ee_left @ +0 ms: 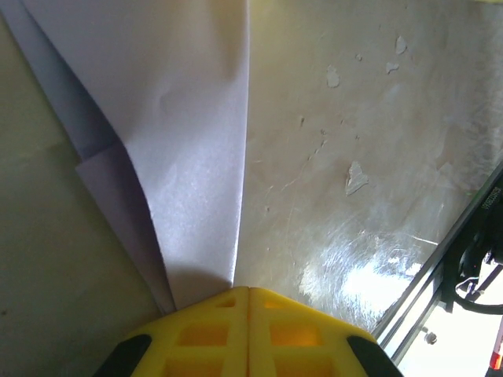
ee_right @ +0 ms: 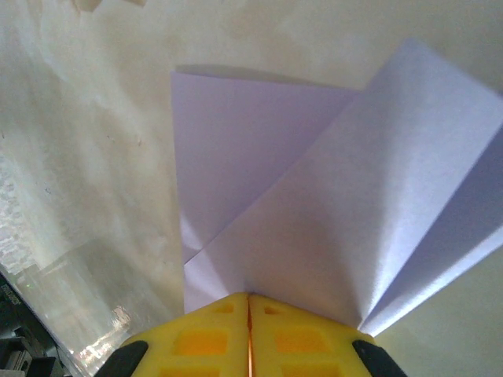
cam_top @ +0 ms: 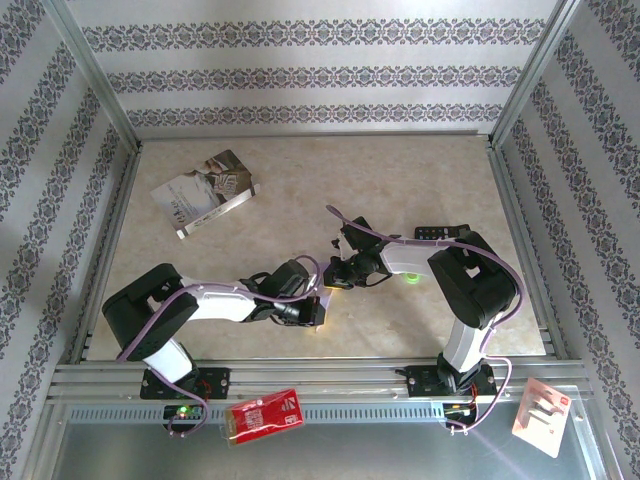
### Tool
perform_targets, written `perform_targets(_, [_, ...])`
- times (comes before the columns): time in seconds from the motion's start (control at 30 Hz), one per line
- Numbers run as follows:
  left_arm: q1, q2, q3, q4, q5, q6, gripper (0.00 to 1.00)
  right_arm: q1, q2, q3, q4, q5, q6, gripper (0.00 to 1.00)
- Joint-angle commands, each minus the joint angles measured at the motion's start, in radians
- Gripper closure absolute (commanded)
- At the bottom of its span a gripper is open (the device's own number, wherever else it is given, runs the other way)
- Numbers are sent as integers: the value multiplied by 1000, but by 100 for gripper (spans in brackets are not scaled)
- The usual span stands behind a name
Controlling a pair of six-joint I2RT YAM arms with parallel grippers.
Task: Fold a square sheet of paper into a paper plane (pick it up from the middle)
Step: Fold the wing for the fifth time at the center of the table.
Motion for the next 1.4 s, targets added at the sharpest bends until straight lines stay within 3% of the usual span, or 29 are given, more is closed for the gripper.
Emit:
perform_targets(0.0, [-41, -6, -39, -70, 38, -29, 94, 7, 58, -19, -73, 105, 6, 91])
perform_targets(0.9, [-82, -68, -130, -97, 74, -85, 96, 8, 74, -7, -80, 111, 11, 93])
perform_targets(1.37, [-81, -141, -74, -172, 78, -46, 95, 9, 68, -14, -82, 115, 14, 93])
